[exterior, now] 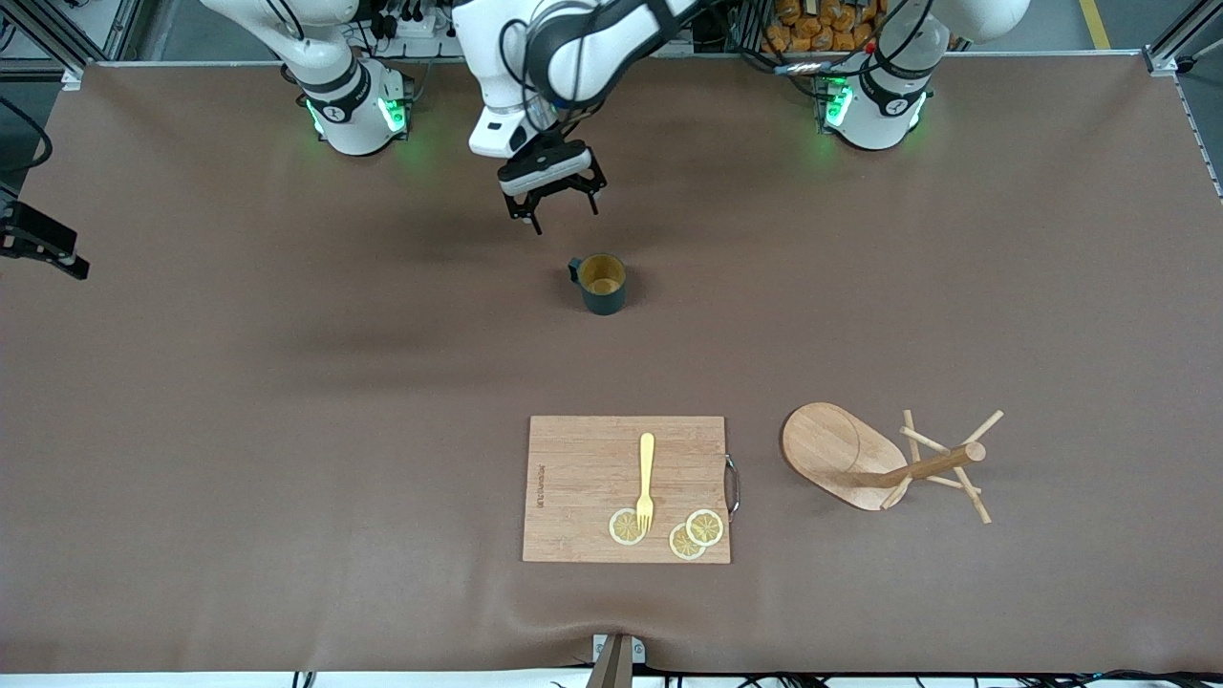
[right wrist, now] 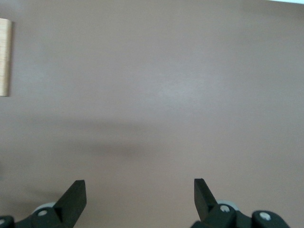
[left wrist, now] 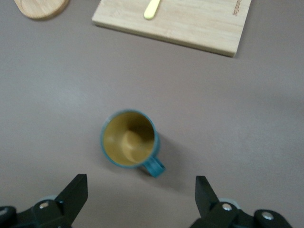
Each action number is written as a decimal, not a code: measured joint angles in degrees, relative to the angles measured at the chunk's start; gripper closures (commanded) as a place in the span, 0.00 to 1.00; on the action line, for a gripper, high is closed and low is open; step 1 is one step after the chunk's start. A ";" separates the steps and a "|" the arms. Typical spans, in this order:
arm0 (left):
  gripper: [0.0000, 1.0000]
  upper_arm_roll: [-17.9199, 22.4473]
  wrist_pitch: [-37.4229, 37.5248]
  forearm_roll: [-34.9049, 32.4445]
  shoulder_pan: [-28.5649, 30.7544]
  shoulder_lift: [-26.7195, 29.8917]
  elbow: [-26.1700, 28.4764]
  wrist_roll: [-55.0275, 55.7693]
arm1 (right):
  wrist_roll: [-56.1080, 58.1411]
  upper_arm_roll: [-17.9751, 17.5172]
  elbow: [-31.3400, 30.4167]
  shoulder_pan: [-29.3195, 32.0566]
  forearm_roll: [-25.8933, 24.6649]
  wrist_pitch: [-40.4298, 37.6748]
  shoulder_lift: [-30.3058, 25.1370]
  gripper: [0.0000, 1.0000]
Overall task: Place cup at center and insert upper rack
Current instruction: 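Move the left gripper above the mug while the right gripper withdraws, then lower the left gripper and grasp the mug by its handle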
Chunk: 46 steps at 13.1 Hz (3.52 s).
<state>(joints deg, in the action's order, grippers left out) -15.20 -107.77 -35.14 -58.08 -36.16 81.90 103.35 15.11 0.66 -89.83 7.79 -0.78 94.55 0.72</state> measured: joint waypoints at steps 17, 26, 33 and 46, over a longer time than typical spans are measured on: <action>0.15 2.45 -3.04 -10.19 -4.45 -15.71 -6.97 38.49 | -3.83 -0.83 -2.09 -0.41 2.19 -6.87 -0.04 0.00; 0.26 2.67 -4.50 -3.71 -1.89 -17.52 -8.68 39.84 | -5.11 -0.96 -2.17 -1.75 2.38 -7.28 -0.10 0.00; 0.41 2.71 -4.51 -1.29 -0.34 -19.16 -8.69 41.95 | -5.11 -0.97 -1.99 -2.10 2.38 -7.29 -0.17 0.00; 1.00 2.63 -3.29 3.00 0.37 -18.94 -9.42 42.02 | -5.09 -0.97 -1.99 -2.14 2.38 -7.29 -0.18 0.00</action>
<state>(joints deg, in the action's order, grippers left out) -12.57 -111.06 -32.14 -57.71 -55.10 72.48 145.37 10.02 -0.31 -91.82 5.65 1.61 87.26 0.55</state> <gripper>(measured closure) 0.784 0.000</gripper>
